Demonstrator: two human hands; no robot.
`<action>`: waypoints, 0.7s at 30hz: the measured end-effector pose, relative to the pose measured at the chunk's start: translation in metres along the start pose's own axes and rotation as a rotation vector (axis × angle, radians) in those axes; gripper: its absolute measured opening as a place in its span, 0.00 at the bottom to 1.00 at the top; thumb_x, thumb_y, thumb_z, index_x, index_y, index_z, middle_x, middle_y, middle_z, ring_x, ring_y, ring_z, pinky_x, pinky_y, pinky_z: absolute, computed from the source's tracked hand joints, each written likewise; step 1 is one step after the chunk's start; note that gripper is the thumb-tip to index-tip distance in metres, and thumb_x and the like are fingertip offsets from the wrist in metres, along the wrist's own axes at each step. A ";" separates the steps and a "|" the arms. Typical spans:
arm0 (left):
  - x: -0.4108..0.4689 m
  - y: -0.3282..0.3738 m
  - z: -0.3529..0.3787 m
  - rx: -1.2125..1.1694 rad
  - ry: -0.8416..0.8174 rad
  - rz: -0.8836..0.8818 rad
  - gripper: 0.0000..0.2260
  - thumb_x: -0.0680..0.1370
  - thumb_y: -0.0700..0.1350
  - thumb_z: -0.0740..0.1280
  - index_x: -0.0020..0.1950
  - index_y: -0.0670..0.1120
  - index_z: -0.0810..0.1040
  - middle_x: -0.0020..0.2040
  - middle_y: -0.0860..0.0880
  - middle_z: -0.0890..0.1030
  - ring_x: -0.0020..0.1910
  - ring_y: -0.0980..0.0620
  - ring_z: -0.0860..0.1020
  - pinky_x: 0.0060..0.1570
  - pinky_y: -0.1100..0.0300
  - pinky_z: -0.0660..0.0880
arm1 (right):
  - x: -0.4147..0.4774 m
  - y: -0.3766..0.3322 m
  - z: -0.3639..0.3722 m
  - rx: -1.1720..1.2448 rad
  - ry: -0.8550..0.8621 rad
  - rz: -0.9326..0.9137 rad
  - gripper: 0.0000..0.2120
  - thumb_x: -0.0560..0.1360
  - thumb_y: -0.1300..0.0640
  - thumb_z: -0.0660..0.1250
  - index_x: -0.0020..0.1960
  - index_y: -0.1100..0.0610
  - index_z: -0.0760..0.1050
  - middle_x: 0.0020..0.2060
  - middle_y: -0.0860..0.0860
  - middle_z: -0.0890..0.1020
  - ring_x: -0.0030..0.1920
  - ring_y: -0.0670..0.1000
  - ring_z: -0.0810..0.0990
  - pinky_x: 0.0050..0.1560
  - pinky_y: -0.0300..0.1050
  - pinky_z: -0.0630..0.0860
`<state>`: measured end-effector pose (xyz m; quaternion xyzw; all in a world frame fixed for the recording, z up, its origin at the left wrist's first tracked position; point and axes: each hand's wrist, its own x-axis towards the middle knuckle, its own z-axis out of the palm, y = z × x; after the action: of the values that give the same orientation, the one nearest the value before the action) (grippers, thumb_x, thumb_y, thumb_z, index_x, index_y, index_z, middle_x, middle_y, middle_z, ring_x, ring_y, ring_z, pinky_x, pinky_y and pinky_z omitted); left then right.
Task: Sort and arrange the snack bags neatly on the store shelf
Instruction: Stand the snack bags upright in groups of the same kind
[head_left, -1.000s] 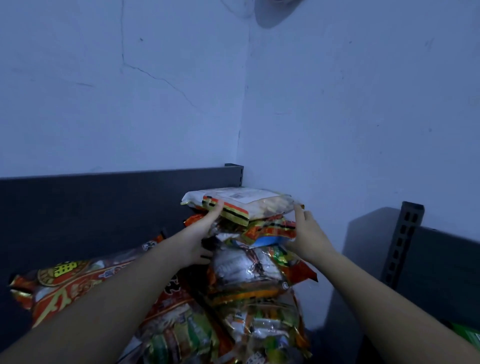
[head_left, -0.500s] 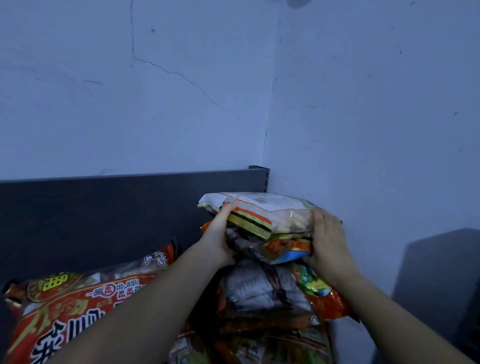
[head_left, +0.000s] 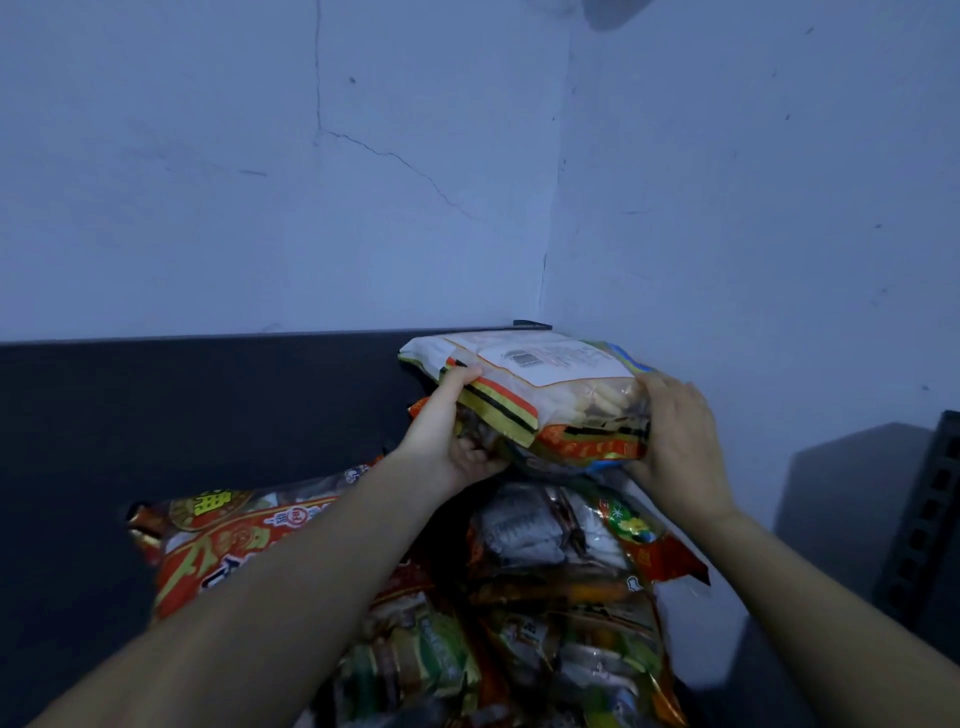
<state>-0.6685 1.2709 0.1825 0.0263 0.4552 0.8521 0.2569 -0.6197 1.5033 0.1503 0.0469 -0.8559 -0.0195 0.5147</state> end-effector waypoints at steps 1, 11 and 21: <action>-0.011 0.005 -0.002 -0.008 -0.008 0.009 0.25 0.70 0.55 0.70 0.63 0.44 0.75 0.56 0.43 0.79 0.54 0.44 0.78 0.41 0.50 0.76 | 0.002 -0.009 -0.009 0.002 0.012 -0.007 0.40 0.57 0.56 0.81 0.62 0.63 0.64 0.55 0.64 0.76 0.54 0.58 0.68 0.57 0.54 0.64; -0.165 0.071 -0.084 0.085 -0.055 0.205 0.22 0.73 0.55 0.65 0.63 0.46 0.75 0.56 0.44 0.81 0.55 0.44 0.79 0.53 0.47 0.76 | 0.013 -0.156 -0.085 0.097 0.140 -0.092 0.41 0.60 0.58 0.77 0.67 0.59 0.61 0.60 0.61 0.73 0.62 0.59 0.68 0.70 0.61 0.53; -0.336 0.092 -0.255 0.095 0.132 0.471 0.18 0.76 0.55 0.57 0.37 0.52 0.84 0.37 0.52 0.83 0.31 0.54 0.82 0.28 0.60 0.77 | -0.015 -0.375 -0.103 0.263 0.215 -0.357 0.36 0.60 0.57 0.69 0.66 0.60 0.64 0.58 0.60 0.74 0.61 0.60 0.69 0.72 0.61 0.53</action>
<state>-0.4871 0.8794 0.1697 0.0880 0.4920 0.8659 0.0192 -0.4993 1.1331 0.1551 0.2658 -0.7694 0.0068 0.5807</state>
